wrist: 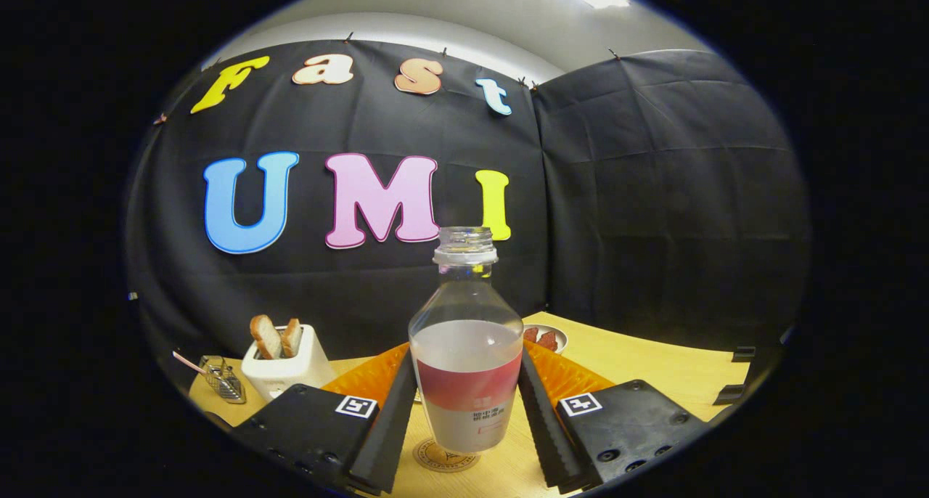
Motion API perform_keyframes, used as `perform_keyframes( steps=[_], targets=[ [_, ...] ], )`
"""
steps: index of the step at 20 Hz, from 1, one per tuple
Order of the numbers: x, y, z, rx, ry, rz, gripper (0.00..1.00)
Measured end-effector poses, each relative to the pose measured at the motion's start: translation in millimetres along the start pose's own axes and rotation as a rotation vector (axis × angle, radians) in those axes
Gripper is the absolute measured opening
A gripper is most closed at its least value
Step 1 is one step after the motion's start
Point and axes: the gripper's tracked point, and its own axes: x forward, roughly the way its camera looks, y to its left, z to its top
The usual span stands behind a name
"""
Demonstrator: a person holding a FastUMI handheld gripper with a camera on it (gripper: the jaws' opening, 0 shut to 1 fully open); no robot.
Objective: Take the bottle from table, then pour the juice into the cup, finally place the bottle on the coaster
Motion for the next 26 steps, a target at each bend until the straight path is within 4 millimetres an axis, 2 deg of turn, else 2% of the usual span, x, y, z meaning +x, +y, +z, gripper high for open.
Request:
perform_keyframes(
  steps=[10, 13, 16, 23, 26],
  targets=[
    [29, 52, -83, -0.138, 0.051, 0.024, 0.76],
    [32, 50, -107, -0.139, 0.084, 0.023, 0.76],
    [35, 47, -118, -0.117, 0.099, 0.025, 0.76],
    [48, 51, -129, -0.076, 0.109, 0.042, 0.76],
    [46, 51, -139, -0.062, 0.123, 0.049, 0.76]
  ],
)
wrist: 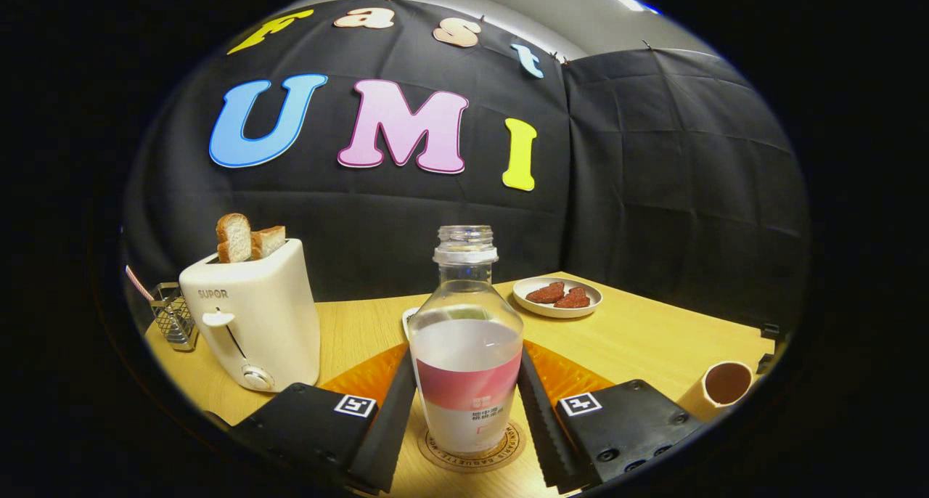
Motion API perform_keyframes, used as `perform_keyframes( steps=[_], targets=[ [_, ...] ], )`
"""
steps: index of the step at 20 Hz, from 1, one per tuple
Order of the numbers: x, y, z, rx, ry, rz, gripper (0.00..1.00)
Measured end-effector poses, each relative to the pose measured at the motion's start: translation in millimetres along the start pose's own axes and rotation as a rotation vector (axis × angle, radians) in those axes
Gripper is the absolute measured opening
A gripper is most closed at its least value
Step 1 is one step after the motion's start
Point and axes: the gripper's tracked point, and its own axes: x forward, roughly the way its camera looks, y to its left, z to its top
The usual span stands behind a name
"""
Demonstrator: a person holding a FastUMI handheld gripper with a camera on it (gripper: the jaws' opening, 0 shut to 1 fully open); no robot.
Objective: Take the bottle from table, then pour the juice into the cup, finally place the bottle on the coaster
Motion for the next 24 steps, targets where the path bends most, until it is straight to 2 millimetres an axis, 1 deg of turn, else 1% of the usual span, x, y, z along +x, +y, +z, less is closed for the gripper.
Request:
perform_keyframes(
  steps=[4, 6, 7, 10, 11, 15, 19, 24],
  targets=[
    [0, -2, -7, 0.005, 0.011, -0.007, 0.79],
    [-1, 0, -11, 0.007, 0.021, 0.0, 0.82],
    [-1, 0, -12, 0.006, 0.027, 0.003, 0.87],
    [-5, -1, -14, -0.002, 0.037, -0.002, 0.96],
    [-6, 0, -14, -0.002, 0.039, 0.001, 0.98],
    [-14, 0, -17, -0.004, 0.06, 0.009, 0.97],
    [-32, -3, -12, -0.004, 0.049, 0.012, 0.97],
    [-71, -12, -5, -0.036, 0.045, 0.038, 0.97]
  ],
)
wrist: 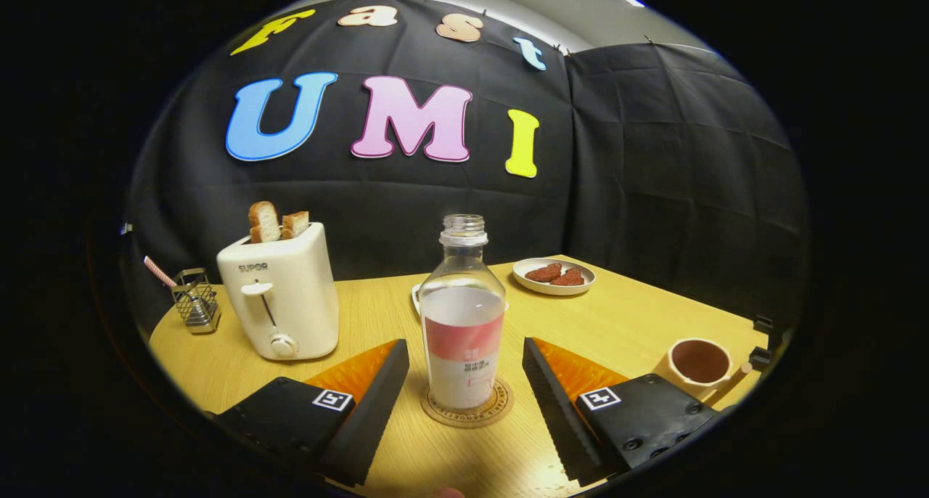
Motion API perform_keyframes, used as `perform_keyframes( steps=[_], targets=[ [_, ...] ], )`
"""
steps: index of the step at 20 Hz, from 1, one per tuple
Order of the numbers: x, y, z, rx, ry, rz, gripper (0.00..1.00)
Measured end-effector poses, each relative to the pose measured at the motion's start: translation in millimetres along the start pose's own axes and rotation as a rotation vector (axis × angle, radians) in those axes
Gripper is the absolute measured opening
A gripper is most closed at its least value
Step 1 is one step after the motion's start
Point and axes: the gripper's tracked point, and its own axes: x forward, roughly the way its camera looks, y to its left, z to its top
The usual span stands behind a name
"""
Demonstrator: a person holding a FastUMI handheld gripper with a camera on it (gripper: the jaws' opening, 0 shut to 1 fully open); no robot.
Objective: Take the bottle from table, then pour the juice into the cup, finally place the bottle on the coaster
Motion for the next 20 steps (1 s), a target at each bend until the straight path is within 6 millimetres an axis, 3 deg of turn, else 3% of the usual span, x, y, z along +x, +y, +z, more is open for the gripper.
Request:
perform_keyframes(
  steps=[5, 10, 16, 18, 20],
  targets=[
    [-54, 0, 24, -0.021, -0.026, 0.082, 0.97],
    [-106, 4, 64, -0.135, -0.077, 0.188, 0.97],
    [-175, 23, 150, -0.087, -0.162, 0.331, 0.97],
    [-196, 21, 183, -0.052, -0.218, 0.37, 0.97],
    [-205, 15, 203, -0.034, -0.227, 0.391, 0.97]
  ],
)
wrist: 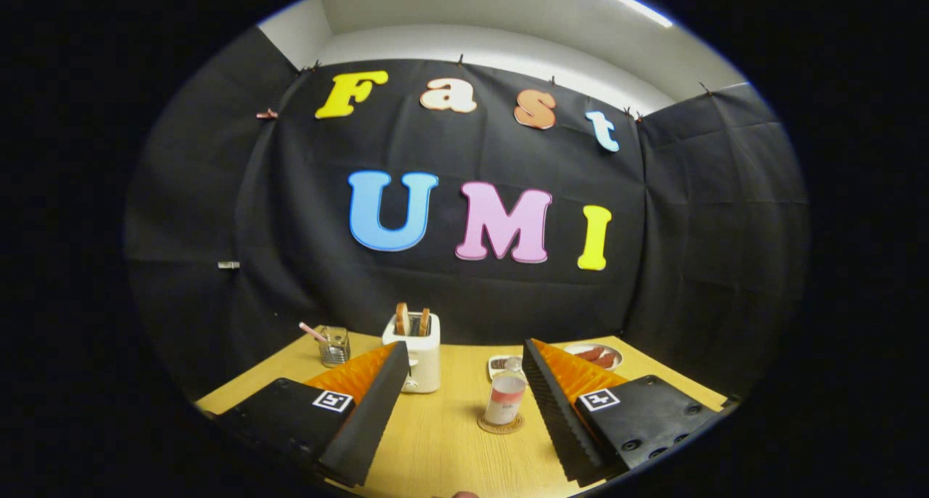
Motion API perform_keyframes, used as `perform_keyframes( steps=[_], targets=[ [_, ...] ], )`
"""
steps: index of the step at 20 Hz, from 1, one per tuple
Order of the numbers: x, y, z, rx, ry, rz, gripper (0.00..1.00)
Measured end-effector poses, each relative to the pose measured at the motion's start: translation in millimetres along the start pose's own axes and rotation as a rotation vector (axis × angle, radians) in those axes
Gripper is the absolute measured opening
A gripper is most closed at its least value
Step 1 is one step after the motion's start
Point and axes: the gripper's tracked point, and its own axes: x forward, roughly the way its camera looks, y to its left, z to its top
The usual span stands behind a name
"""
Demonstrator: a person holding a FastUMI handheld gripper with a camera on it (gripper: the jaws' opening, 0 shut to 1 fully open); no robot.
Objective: Take the bottle from table, then pour the juice into the cup, finally place the bottle on the coaster
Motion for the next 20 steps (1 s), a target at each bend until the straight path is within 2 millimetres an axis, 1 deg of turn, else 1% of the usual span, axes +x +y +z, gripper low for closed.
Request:
perform_keyframes(
  steps=[2, 8, 11, 15, 20],
  targets=[
    [-5, 1, 3, 0.012, 0.023, 0.031, 0.97],
    [-19, -18, 9, 0.07, 0.044, 0.039, 0.97],
    [-21, -24, 12, 0.096, 0.043, 0.028, 0.97],
    [-22, -27, 21, 0.106, 0.028, 0.024, 0.97],
    [-22, -26, 21, 0.112, 0.033, 0.025, 0.97]
  ],
)
